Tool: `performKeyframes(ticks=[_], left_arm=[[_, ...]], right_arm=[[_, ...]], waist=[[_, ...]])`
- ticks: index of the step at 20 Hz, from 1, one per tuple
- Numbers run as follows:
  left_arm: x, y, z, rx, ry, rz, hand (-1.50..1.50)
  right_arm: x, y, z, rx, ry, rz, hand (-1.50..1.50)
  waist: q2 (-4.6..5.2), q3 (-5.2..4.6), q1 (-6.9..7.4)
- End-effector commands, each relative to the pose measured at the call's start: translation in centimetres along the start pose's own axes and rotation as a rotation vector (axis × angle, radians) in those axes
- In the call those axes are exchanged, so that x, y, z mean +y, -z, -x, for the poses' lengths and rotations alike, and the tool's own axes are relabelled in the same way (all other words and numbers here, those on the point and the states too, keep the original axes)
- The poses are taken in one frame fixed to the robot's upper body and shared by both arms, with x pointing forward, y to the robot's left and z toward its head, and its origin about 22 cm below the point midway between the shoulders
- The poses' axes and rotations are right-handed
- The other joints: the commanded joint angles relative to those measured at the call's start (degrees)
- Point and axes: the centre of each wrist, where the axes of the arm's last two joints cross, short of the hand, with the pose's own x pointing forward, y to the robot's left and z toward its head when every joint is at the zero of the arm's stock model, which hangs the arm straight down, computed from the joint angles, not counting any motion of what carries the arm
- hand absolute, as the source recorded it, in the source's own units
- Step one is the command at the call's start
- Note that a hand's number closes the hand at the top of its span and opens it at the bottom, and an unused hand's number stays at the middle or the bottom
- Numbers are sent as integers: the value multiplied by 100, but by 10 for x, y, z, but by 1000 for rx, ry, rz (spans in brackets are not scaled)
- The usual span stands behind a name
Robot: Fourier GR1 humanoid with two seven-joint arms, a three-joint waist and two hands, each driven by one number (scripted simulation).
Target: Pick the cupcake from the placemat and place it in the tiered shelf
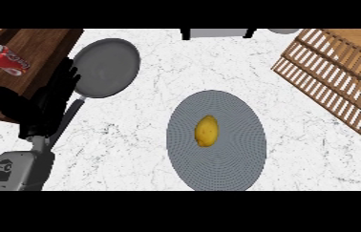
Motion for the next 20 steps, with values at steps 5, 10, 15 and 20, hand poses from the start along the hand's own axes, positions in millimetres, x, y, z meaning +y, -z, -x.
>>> performKeyframes(ticks=[5, 10, 15, 20], left_arm=[[5, -4, -8, -5, 3, -20, 0], [-4, -4, -5, 1, 8, 4, 0], [-1, 1, -12, -11, -6, -8, 0], [8, -4, -11, -14, 7, -1, 0]], right_arm=[[-72, -32, -26, -66, 175, 323, 150], [-83, -33, -21, -22, 166, 404, 150], [-103, -25, -6, 45, 27, 492, 150], [-111, -15, 12, 127, 45, 563, 150]], waist=[[10, 1, 11], [20, -5, 15], [47, -13, 12], [34, -7, 13]])
